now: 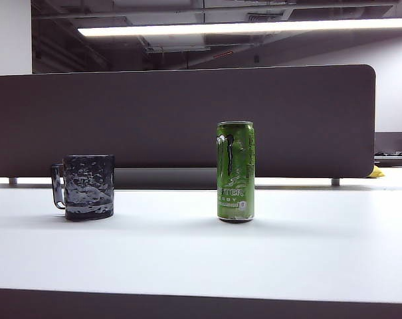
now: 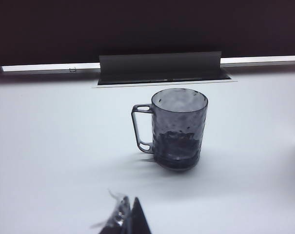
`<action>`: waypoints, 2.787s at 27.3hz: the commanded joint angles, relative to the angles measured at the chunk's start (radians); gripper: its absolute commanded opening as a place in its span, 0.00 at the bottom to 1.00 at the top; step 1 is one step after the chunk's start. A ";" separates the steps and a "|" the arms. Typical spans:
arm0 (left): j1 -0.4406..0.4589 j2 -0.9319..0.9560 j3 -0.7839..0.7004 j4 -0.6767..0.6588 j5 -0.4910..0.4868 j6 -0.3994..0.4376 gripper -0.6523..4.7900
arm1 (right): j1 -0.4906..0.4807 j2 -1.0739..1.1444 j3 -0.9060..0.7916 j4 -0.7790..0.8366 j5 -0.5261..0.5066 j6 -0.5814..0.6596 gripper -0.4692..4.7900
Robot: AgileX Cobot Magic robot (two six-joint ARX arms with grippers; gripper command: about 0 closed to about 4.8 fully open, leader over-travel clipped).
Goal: Pick up the metal can, pour some water into the cup, then place the can back on the table.
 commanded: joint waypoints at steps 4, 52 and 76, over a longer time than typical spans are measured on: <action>0.000 0.001 0.001 0.013 0.005 0.000 0.11 | 0.000 -0.180 0.000 -0.229 0.027 -0.023 0.08; -0.002 0.001 0.001 0.013 0.019 0.000 0.11 | -0.701 -0.617 -0.478 -0.573 -0.365 0.043 0.08; -0.002 0.001 0.002 0.013 0.011 0.000 0.11 | -0.613 -0.856 -0.806 -0.466 -0.298 0.051 0.08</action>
